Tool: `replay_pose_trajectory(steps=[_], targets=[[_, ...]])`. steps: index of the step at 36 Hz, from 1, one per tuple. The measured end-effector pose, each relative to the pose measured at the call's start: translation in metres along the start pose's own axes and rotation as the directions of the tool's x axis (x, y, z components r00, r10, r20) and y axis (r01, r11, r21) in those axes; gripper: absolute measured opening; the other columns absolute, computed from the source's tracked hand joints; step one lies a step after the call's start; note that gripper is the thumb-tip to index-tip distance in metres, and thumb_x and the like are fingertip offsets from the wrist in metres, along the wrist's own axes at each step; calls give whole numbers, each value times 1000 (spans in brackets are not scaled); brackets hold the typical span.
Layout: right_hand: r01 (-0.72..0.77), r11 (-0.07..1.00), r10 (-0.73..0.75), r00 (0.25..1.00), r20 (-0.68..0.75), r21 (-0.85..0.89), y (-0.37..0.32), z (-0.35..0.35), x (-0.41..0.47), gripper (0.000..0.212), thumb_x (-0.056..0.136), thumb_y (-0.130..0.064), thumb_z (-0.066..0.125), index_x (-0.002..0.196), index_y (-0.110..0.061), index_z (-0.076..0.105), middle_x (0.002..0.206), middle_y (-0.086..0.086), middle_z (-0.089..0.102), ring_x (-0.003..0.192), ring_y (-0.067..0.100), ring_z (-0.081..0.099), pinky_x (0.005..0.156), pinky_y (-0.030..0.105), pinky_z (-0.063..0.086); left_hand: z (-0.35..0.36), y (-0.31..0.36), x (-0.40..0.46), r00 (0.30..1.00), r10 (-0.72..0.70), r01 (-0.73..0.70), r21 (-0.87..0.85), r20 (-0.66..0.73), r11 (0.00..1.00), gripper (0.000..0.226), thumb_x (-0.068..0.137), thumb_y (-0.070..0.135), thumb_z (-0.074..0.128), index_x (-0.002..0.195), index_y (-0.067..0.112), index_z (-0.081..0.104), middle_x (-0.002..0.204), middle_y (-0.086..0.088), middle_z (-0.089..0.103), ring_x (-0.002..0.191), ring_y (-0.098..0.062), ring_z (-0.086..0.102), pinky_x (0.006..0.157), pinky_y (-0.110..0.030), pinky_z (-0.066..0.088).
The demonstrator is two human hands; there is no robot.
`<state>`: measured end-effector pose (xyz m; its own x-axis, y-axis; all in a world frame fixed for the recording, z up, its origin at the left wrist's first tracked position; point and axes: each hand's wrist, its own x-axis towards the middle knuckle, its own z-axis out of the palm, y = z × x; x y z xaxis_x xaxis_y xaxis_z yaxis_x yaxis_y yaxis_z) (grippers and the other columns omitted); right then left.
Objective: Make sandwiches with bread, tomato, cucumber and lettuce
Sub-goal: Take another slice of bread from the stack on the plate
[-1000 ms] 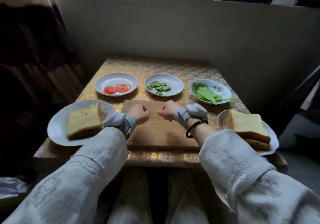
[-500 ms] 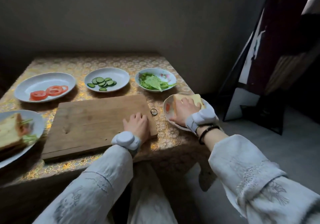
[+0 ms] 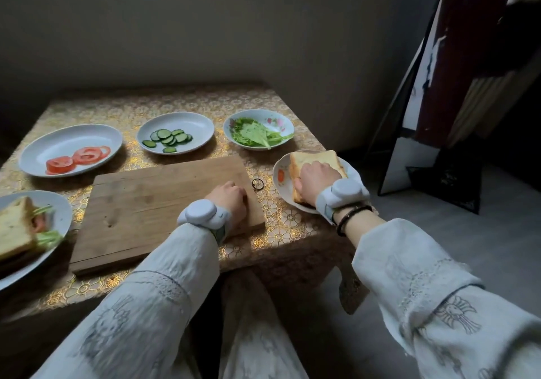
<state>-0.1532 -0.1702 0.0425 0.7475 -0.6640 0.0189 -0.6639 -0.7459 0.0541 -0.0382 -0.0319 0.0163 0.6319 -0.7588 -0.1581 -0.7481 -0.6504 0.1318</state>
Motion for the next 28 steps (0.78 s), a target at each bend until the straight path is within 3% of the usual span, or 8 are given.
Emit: replay_pose_trajectory(steps=[8,16,23,28], targets=[[59,987,-74,993,-90,-152,-4,11,-4,29,96,-10,39,123,-3,45,123,15,54,115,31,51,88,40,45,-4,1,0,1000,-1,1,-3,21,1000,38,92,16,42,125,22,60,130,-6,51,119,-27,53,94,-33,44],[12,985,-25,997,-75,-172,14,14,-2,30,98,-14,34,123,-7,48,122,13,55,114,29,52,90,39,44,-3,1,-1,1000,-3,3,3,1,1000,38,93,16,40,124,21,61,128,-6,52,117,-27,54,90,-33,46],[-40,997,32,993,-113,-69,14,-1,4,28,97,-9,33,123,-6,45,118,14,60,111,32,57,83,38,48,6,2,-2,999,-32,32,-26,-34,999,38,92,16,39,123,22,60,126,-6,51,117,-29,52,92,-40,48],[-66,997,73,979,-188,40,8,-32,13,22,99,-14,36,115,-5,49,113,15,64,104,34,63,76,35,48,5,0,0,998,-61,61,-133,10,989,38,92,17,38,124,21,59,129,-9,50,118,-31,51,101,-44,43]])
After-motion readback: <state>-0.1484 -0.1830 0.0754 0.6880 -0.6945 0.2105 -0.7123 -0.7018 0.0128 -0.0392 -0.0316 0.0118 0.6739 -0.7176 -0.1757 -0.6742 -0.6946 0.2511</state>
